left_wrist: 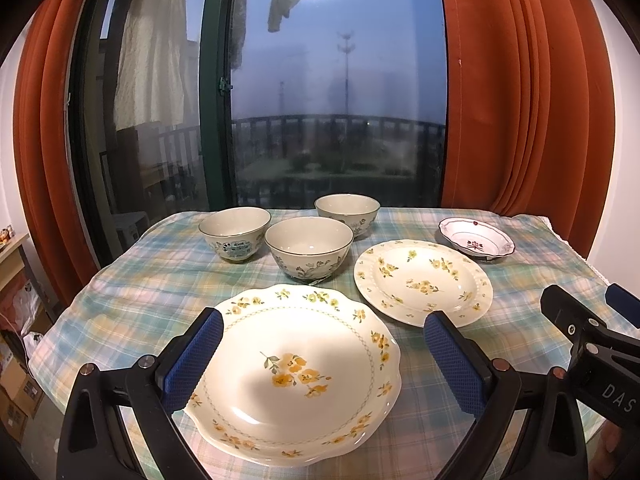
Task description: Organize plates and bowls
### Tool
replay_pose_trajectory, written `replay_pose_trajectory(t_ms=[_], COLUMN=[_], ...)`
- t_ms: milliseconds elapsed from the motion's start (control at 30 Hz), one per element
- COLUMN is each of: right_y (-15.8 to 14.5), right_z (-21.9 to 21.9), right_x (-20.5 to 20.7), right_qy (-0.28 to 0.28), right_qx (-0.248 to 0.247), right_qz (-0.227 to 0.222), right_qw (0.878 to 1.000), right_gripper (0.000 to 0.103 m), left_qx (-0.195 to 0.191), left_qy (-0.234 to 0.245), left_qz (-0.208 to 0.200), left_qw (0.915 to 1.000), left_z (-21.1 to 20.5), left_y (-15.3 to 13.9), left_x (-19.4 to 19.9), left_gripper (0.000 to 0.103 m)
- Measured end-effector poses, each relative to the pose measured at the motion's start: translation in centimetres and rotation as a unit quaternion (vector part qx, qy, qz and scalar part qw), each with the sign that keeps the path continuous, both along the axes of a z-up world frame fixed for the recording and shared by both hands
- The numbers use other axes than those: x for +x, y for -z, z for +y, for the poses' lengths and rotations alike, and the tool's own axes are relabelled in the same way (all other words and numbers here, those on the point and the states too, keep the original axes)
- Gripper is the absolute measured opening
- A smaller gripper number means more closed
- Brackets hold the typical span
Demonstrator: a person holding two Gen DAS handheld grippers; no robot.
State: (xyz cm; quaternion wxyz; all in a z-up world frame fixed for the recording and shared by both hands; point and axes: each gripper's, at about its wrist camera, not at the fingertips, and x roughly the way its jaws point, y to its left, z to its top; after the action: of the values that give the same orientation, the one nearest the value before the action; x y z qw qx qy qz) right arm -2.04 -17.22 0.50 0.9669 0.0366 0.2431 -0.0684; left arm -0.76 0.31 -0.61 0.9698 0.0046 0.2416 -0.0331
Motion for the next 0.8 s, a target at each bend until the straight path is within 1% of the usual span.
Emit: replay_pose_trajectory(t_ms=[200, 400, 633, 733, 800], right_y=[0.2, 0.6, 1.5, 2.0, 2.4], right_z=[0.1, 0.4, 2.3, 3.4, 4.0], right_x=[0.2, 1.1, 3.6, 5.3, 6.2], right_qy=[0.001, -0.006, -0.025, -0.038, -0.046], right_qx=[0.0, -0.001, -0.017, -0.013, -0.009], right_qz=[0.004, 0.011, 0.024, 0.038, 0.047], right_qw=[1.0, 1.0, 0.999, 0.998, 0.998], right_gripper=[0.103, 0.103, 0.101, 0.099, 0.099], left_qx=[-0.004, -0.004, -0.003, -0.001, 0.008], left_qy=[0.003, -0.006, -0.027, -0.037, -0.049], left_qz=[0.007, 0.014, 0.033, 0.045, 0.054], left_qw=[1.0, 0.9999, 0.9991, 0.9983, 0.9973], left_z=[0.0, 0.5, 2.2, 3.2, 3.9], left_y=[0.3, 0.7, 1.5, 2.1, 2.5], left_x=[0.5, 1.4, 3.6, 4.7, 5.4], left_gripper=[0.1, 0.098, 0.095, 0.094, 0.094])
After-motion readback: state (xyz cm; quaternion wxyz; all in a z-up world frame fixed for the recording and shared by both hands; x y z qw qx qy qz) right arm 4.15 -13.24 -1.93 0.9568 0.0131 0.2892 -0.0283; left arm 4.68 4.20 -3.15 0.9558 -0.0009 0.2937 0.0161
